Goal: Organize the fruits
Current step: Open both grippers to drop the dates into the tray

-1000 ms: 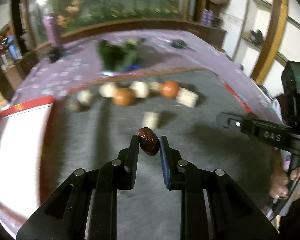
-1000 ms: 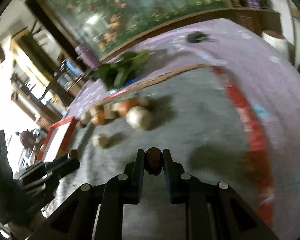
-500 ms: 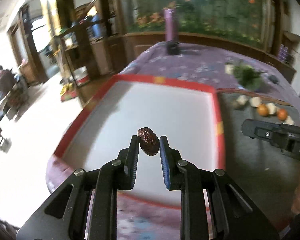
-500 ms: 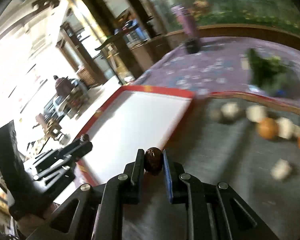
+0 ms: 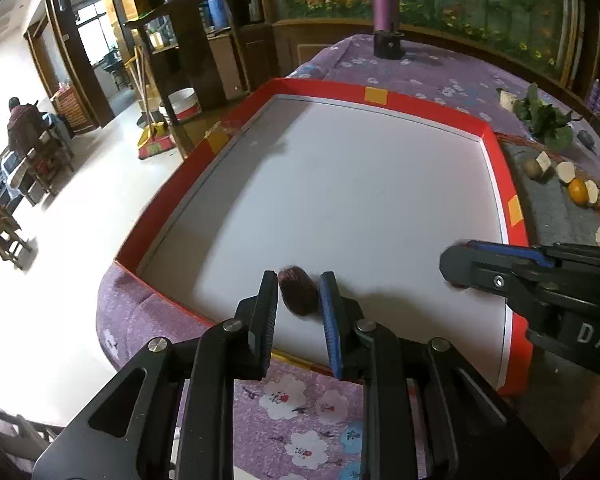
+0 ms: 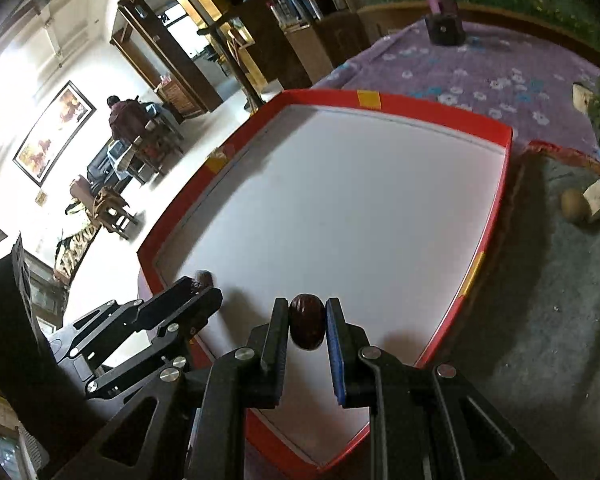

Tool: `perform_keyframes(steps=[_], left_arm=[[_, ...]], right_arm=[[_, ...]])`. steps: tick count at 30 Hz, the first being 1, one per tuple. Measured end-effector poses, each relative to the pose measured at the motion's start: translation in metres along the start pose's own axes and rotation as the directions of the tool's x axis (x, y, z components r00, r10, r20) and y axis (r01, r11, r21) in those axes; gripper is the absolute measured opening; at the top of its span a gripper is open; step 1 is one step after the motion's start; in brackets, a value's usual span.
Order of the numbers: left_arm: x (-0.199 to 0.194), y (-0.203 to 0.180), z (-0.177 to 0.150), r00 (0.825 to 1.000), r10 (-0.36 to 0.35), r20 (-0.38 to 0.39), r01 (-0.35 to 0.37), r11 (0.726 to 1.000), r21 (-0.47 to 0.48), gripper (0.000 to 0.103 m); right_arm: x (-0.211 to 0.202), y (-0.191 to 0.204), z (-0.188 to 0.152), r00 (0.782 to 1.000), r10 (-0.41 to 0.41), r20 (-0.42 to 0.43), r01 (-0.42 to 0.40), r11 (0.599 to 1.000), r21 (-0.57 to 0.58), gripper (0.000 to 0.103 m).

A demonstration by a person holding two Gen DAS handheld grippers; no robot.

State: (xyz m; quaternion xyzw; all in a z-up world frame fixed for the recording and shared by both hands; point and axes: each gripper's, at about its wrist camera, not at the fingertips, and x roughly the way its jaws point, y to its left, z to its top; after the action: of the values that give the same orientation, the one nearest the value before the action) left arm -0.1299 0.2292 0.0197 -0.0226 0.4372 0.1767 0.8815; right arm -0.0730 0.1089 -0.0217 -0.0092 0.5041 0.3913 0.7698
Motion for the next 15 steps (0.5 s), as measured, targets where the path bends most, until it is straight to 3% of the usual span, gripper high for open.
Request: perform_keyframes(steps=[3,5,7,12,15], left_arm=[[-0.007,-0.005,0.002,1.000,0.018,0.020,-0.018,1.000,0.009,0.033],[-0.017,-0.013,0.003,0.998,0.026,0.053,-0.027,0.999,0.025,0.050],[-0.028,-0.023,0.004,0.996,0.011,0.085,-0.015,0.998,0.053,0.055],[-0.053,-0.066,0.006,0.987,-0.109,0.121,0.092,0.986,0.142,0.055],[-0.064,-0.107,0.008,0.971,-0.211,0.109,0.183,0.957,0.227,0.055]], right_arm=[[-0.010,-0.005,0.000,0.999,0.051,0.009,-0.051,0.999,0.016,0.020],[-0.027,-0.015,0.000,0.996,0.056,0.068,-0.057,0.998,0.021,0.022],[-0.047,-0.028,-0.002,0.991,0.046,0.124,-0.051,0.998,0.038,0.023],[-0.102,-0.078,-0.016,0.969,-0.054,0.242,0.030,0.994,0.102,0.024],[-0.142,-0.117,-0.033,0.943,-0.159,0.291,0.118,0.981,0.154,0.026]])
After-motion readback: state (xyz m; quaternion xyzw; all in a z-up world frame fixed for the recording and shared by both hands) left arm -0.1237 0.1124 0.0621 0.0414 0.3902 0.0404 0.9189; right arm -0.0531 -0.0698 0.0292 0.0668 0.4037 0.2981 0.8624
